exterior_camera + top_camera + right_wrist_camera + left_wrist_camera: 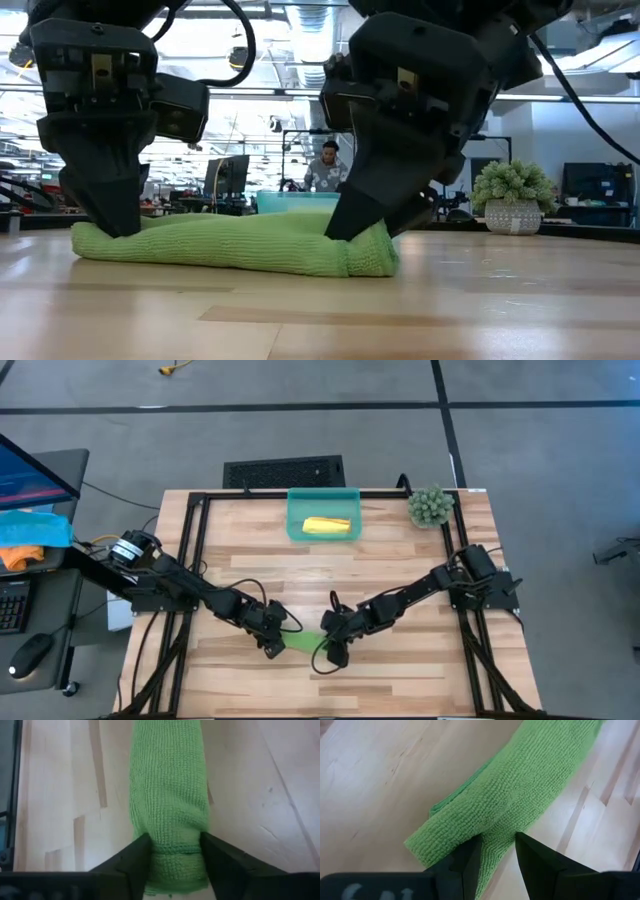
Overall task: Roll microfiber towels into tight, uniform cylinder then place into a basket
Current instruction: Put the green microfiber towel into the blue bin
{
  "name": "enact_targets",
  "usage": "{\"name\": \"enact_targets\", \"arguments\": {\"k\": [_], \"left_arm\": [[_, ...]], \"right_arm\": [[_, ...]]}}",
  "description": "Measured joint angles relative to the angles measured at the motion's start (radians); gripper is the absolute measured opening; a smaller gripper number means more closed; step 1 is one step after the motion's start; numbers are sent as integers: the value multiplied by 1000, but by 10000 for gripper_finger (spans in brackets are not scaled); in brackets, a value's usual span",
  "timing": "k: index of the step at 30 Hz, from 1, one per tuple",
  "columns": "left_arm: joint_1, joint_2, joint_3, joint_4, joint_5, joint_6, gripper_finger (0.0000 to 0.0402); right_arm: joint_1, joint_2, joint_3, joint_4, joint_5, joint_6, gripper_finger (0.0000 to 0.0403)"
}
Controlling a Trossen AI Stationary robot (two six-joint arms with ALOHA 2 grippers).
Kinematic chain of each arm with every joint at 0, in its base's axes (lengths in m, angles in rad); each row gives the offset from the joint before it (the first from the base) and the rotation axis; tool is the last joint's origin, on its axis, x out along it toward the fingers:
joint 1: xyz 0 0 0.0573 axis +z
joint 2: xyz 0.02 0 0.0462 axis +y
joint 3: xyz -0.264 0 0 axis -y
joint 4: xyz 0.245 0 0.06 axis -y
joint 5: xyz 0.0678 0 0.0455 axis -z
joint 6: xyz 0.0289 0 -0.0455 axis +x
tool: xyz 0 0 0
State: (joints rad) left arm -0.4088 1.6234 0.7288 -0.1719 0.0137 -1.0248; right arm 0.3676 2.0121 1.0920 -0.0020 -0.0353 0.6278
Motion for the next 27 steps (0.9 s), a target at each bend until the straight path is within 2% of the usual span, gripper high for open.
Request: {"name": "enact_targets", "arguments": {"k": [8,13,23,27], "left_arm": [[0,0,0,14,-1,52,123],[0,0,0,16,-3,101,145],[3,0,1,17,-71,198,229],[16,-6,2,15,-46,224,241]], "right_arm": [[-11,2,-1,-16,-13,-7,77],[-11,2,-2,-21,-14,-29,29],[-10,2,-2,-26,-15,-35,42],[-10,2,-2,-27,-16,-53,32]]}}
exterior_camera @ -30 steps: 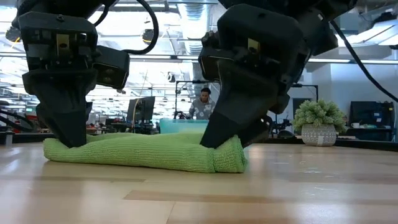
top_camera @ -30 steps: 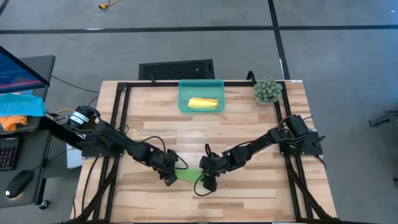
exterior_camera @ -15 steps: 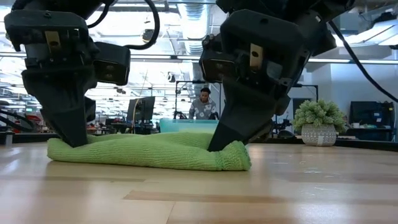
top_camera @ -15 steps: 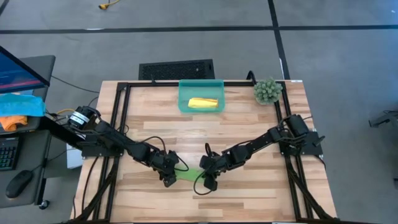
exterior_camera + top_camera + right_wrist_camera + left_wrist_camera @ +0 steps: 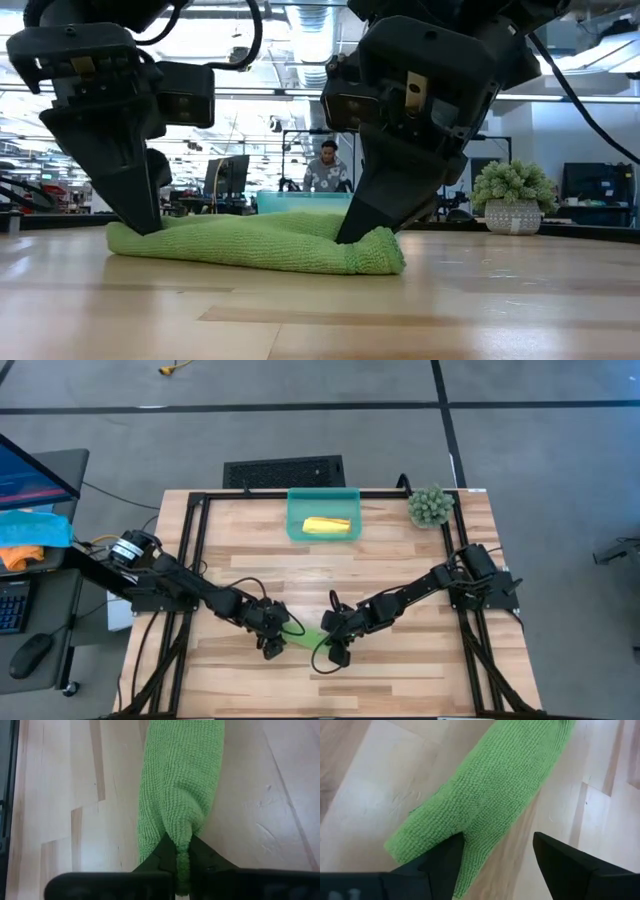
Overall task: Roll microfiber towels into tight, uniform cylinder then place into a basket
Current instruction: Put the green microfiber towel into the blue bin
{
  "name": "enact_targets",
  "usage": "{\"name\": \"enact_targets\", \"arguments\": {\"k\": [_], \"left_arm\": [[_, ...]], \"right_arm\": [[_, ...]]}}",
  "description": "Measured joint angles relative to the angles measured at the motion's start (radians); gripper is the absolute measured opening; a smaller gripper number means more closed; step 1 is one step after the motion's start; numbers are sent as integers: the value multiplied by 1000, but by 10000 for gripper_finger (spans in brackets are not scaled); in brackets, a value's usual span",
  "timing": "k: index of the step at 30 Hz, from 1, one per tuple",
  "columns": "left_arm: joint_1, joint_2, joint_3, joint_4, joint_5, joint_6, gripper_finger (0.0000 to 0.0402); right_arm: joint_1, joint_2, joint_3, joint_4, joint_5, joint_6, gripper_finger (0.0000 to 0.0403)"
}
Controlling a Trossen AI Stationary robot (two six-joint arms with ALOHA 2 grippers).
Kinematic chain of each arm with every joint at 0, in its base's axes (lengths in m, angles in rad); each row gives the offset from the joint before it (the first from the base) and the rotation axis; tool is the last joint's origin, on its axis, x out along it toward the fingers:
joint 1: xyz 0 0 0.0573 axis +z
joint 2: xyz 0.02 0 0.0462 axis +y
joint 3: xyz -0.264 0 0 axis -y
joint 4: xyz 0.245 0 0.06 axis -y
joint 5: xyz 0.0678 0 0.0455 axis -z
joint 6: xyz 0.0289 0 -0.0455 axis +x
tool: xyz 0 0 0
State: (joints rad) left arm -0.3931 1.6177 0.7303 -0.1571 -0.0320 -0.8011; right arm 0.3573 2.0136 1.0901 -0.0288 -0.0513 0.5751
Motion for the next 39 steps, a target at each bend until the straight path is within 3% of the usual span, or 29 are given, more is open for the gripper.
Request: {"name": "enact_targets", "arguments": {"k": [8,18,25,39], "left_arm": [[-2,-120,-5,-64,-14,30,243],[-40,-266,-3,-205,-190,-93,243],[-42,-164,-2,-198,-190,-187,243],[18,17,5,-82,-105,-119,242]], "right_arm": [[0,-1,0,-14,-2,-8,36],[1,-2,0,-19,-3,-8,34],[2,-2,0,-19,-3,-8,31],[2,-2,0,-19,-1,-9,34]]}}
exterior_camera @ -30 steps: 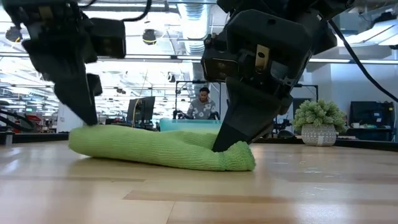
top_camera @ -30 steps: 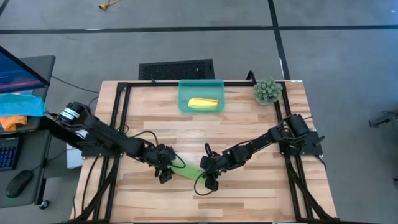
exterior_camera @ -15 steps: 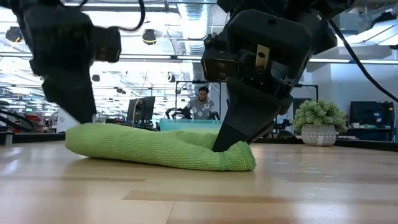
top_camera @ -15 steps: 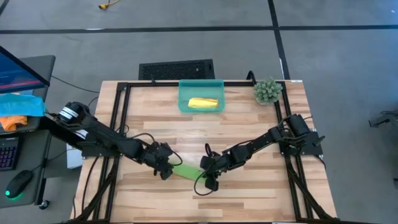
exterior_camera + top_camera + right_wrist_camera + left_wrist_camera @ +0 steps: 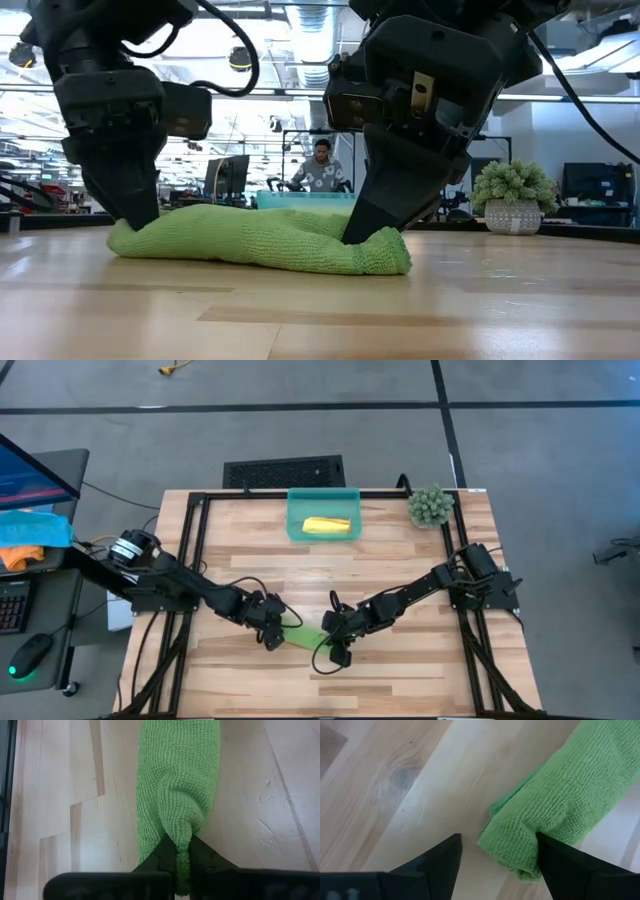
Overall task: Roll microfiber towels into tight, uniform cylinder then place into a basket
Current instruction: Put the green microfiber towel into the blue bin
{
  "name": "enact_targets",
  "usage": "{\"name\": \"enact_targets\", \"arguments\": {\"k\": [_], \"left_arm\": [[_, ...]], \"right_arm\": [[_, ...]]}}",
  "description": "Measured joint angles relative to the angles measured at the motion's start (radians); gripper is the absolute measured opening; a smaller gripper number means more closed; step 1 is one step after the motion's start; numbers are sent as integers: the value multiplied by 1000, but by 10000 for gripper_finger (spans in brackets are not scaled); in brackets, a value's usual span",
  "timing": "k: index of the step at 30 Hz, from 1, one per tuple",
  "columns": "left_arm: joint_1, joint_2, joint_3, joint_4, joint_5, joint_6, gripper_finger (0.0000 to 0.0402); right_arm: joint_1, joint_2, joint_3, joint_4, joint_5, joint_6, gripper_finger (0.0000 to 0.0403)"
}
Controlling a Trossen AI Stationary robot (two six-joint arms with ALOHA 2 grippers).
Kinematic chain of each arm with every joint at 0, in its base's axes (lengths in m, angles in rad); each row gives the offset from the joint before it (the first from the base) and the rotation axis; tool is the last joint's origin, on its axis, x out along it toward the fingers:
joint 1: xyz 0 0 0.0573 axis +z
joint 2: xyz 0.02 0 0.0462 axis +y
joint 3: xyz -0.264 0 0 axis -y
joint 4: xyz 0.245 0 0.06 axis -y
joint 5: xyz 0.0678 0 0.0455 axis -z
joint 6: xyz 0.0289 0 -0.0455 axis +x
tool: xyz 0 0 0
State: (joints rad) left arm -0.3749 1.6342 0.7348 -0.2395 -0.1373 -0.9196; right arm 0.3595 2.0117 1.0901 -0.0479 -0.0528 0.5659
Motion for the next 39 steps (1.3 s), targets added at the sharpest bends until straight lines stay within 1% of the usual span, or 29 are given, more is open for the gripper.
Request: {"name": "enact_targets", "arguments": {"k": [3,6,9,13,17,18,22,27,31,33,36,38,39], "left_arm": [[2,7,0,4,1,3,237],[-5,8,-2,22,-4,12,211],[-8,13,-4,43,-13,29,168],[-8,17,-4,73,-10,58,97],[-9,18,-4,116,2,100,26],[-9,18,-4,122,2,108,16],[-9,18,-5,135,2,136,16],[-1,1,-5,120,-3,173,10],[20,-56,-6,95,-27,223,8],[39,-86,-7,91,-46,250,10],[77,-135,-5,50,-51,278,11],[109,-138,4,53,-49,307,10],[126,-148,3,35,-44,325,9]], "right_arm": [[0,0,0,0,0,0,33],[0,0,0,0,0,-1,32],[0,0,0,0,0,-1,34],[0,0,0,0,1,-2,33],[0,0,0,-1,5,-45,31],[0,0,0,-1,5,-53,31],[0,-4,2,-22,7,-93,31],[2,-33,55,-183,71,-141,31],[5,-60,83,-283,167,-201,29],[4,-85,86,-344,235,-211,29],[-9,-89,90,-376,297,-226,29],[-22,-100,88,-424,332,-238,29],[-30,-105,88,-419,340,-252,29]]}}
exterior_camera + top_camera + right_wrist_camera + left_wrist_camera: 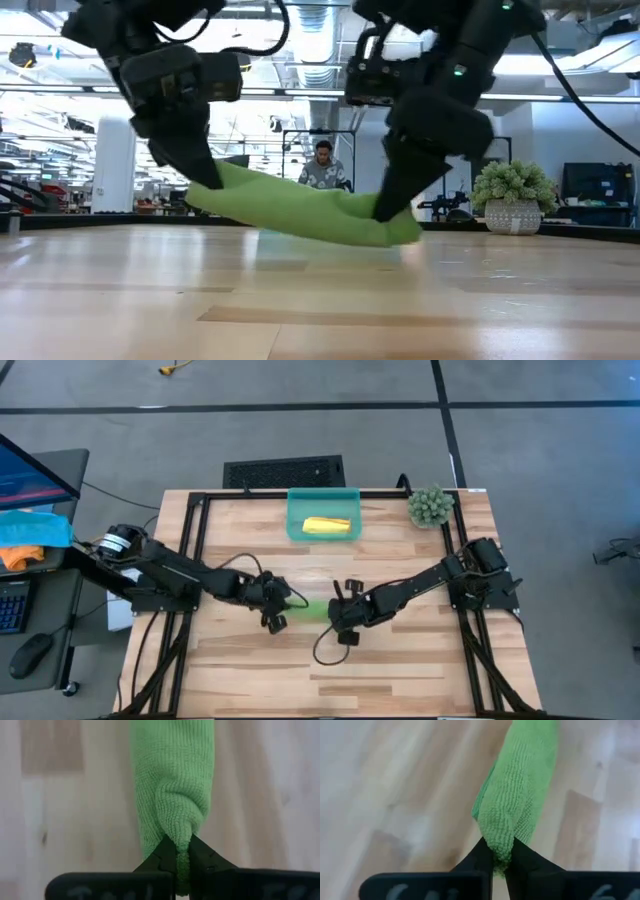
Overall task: Roll microfiber towels into tight, uniform cylinder then place into a basket
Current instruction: Put the green microfiber towel into the blue bin
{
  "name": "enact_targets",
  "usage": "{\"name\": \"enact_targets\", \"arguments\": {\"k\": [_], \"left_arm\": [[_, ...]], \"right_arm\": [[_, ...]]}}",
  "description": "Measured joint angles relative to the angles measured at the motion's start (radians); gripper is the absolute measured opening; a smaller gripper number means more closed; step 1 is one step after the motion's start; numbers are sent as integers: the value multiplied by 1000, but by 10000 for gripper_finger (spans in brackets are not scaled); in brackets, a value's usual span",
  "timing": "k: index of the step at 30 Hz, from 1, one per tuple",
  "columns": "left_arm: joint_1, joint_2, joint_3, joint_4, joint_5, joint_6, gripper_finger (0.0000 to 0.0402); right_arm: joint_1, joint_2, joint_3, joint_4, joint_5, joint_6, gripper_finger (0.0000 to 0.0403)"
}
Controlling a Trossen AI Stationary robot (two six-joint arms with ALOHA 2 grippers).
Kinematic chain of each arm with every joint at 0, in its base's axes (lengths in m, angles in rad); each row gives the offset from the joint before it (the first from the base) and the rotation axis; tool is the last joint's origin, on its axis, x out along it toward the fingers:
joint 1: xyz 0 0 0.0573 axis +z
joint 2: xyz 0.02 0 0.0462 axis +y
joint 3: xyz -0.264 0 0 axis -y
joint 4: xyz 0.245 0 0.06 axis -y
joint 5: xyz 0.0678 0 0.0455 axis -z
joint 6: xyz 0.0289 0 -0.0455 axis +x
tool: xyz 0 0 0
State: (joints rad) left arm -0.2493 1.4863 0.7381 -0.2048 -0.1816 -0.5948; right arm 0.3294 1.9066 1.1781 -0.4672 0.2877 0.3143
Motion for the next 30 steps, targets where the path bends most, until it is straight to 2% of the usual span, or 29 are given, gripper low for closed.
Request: {"name": "enact_targets", "arguments": {"k": [8,10,12,18,24,30], "left_arm": [[149,-18,42,-25,28,163,10],[191,-22,57,-33,46,209,9],[240,-19,81,-29,54,259,9],[390,-39,163,-80,54,381,9],[538,-24,239,-61,107,463,9],[676,61,278,-51,117,520,9]], "right_arm": [[-90,-94,-3,-88,59,-102,29],[-122,-116,4,-55,62,-136,29],[-158,-161,-6,-110,69,-167,29],[-282,-259,-6,-109,72,-267,29],[-431,-301,-7,-109,41,-394,28],[-598,-268,-3,-45,-33,-544,29]]}}
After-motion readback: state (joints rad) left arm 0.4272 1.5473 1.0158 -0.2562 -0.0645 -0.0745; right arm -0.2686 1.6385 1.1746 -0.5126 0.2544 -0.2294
